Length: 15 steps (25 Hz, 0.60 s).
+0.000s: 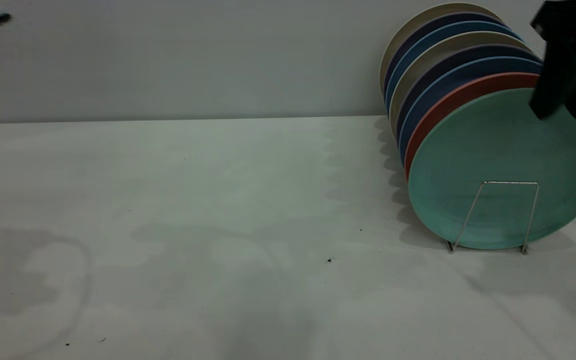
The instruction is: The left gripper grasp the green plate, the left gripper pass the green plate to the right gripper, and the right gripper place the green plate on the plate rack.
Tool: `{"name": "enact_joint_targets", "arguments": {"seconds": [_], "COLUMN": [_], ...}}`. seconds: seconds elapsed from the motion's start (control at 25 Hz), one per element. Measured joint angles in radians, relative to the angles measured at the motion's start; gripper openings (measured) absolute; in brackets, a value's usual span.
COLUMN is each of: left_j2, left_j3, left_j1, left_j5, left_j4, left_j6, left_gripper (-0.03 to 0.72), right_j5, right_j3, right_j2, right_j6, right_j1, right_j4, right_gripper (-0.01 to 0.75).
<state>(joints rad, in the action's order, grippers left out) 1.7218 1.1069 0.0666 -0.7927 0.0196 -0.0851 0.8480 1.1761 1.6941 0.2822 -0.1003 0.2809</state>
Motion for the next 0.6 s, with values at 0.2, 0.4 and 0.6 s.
{"name": "enact_joint_targets", "arguments": {"seconds": [0.2,0.4,0.6], "left_j2": [-0.149,-0.329,-0.529], "left_j3": [0.002,-0.06,-0.176], "left_j1": [0.001,0.001,0.001], "left_j5": [-0.035,-0.049,-0.079], "left_j4": [0.028,0.002,-0.029], "left_j6": [0.033,0.046,0.049], "left_gripper": [0.541,0.539,0.535], "right_j5": [0.156,0.265,0.317], "right_j3": [0.0,-0.048,-0.172], "right_j2": [-0.087,-0.271,-0.5], "right_j6": [-0.1,-0.173,-0.175], "right_j1": [0.0,0.0,0.0], "right_j4": [-0.11,-0.143,-0.138], "right_gripper": [0.394,0.394,0.394]}}
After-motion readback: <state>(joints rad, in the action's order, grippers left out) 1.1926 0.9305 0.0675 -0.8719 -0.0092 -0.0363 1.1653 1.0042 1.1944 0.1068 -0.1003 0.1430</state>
